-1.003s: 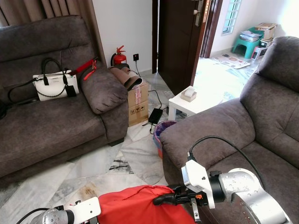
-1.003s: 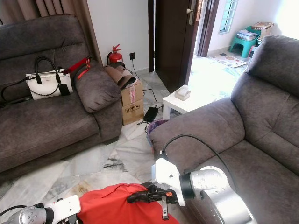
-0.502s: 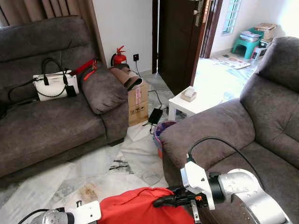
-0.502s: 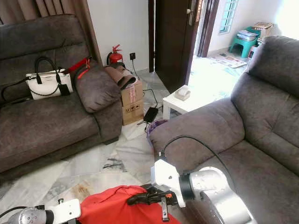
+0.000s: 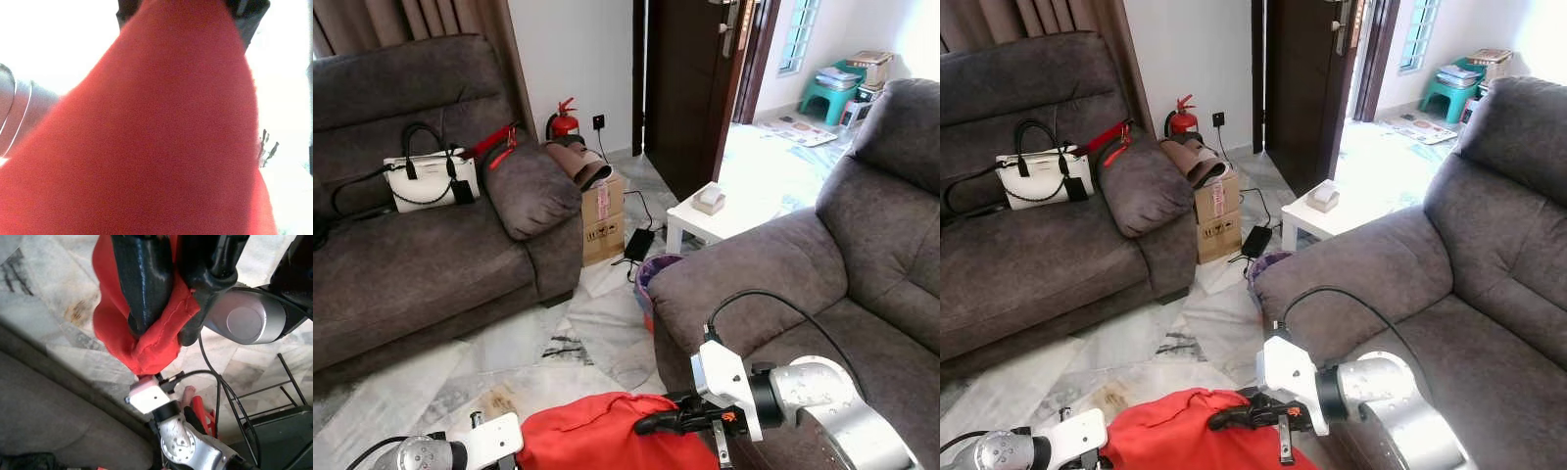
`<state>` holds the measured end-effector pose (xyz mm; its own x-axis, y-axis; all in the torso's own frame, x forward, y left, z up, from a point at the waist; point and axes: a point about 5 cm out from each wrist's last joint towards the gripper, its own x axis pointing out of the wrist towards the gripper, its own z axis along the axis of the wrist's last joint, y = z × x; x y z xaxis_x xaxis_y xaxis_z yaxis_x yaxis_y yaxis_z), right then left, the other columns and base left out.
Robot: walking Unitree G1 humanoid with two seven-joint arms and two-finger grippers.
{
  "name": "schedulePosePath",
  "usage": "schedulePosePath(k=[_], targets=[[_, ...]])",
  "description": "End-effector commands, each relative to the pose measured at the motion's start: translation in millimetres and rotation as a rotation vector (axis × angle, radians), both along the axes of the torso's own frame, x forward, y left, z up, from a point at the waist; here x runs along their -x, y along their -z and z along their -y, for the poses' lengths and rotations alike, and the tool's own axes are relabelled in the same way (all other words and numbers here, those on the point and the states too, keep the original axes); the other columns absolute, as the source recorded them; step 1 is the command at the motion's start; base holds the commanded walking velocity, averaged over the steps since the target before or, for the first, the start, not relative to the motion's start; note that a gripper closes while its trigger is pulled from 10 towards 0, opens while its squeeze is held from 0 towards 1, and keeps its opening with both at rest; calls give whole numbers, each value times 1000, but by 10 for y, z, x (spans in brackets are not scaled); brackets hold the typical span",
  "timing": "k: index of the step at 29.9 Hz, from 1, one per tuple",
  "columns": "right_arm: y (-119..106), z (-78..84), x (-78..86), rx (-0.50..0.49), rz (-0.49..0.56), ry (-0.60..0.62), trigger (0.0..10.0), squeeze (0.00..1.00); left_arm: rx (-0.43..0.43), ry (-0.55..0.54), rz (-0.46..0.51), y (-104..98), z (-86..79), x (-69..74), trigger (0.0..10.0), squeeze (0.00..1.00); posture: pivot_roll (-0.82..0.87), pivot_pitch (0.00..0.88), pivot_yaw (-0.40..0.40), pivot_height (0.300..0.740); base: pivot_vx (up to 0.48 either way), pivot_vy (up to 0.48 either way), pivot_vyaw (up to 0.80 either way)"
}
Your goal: Move the pillow to the sofa from floor
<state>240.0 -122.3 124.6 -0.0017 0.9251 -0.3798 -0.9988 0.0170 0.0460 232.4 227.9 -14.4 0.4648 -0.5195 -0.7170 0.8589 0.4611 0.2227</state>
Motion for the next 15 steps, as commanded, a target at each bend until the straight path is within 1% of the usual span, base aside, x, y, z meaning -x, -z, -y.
schedulePosePath(k=[1, 2, 3, 4, 7, 8, 9, 10, 11, 12, 13, 14, 15], targets=[[5, -55, 5, -23, 22, -11, 10000, 0, 76, -25, 51, -103, 57, -110, 0, 0, 30, 0, 52, 740, 0, 0, 0], [61, -38, -9, -6, 19, 12, 10000, 0, 98, -40, 64, -125, 64, -130, 0, 0, 30, 0, 52, 740, 0, 0, 0], [163, -3, -44, 15, 6, 60, 10000, 0, 141, -69, 86, -167, 77, -168, 0, 0, 28, 0, 49, 740, 0, 0, 0], [206, 12, -59, 20, -1, 82, 10000, 0, 161, -82, 95, -186, 81, -185, 0, 0, 28, 0, 49, 740, 0, 0, 0], [398, 89, -181, 58, 24, 226, 10000, 0, 246, -128, 139, -284, 116, -270, 0, 0, 32, 0, 46, 740, 0, 0, 0], [541, 165, -286, 85, 29, 376, 10000, 0, 316, -172, 186, -370, 148, -343, 0, 0, 33, 0, 45, 740, 0, 0, 0], [646, 222, -347, 106, 39, 487, 10000, 0, 373, -214, 228, -441, 179, -402, 0, 0, 34, 0, 44, 740, 0, 0, 0], [646, 222, -347, 106, 39, 487, 10000, 0, 373, -214, 228, -441, 179, -402, 0, 0, 34, 0, 44, 740, 0, 0, 0], [685, 250, -378, 114, 52, 547, 10000, 0, 397, -235, 254, -474, 199, -430, 0, 0, 36, 0, 44, 740, 0, 0, 0], [721, 283, -414, 112, 45, 624, 10000, 0, 414, -272, 295, -515, 212, -471, 0, 0, 36, 0, 44, 740, 0, 0, 0], [747, 314, -452, 96, 46, 705, 10000, 0, 455, -343, 342, -573, 230, -535, 0, 0, 38, 0, 42, 740, 0, 0, 0], [768, 355, -499, 29, 31, 847, 10000, 0, 511, -441, 421, -678, 299, -633, 0, 0, 37, 0, 39, 740, 0, 0, 0], [767, 372, -512, -6, 19, 904, 10000, 0, 521, -465, 450, -715, 350, -663, 3137, 0, 39, 0, 38, 740, 0, 0, 0]])
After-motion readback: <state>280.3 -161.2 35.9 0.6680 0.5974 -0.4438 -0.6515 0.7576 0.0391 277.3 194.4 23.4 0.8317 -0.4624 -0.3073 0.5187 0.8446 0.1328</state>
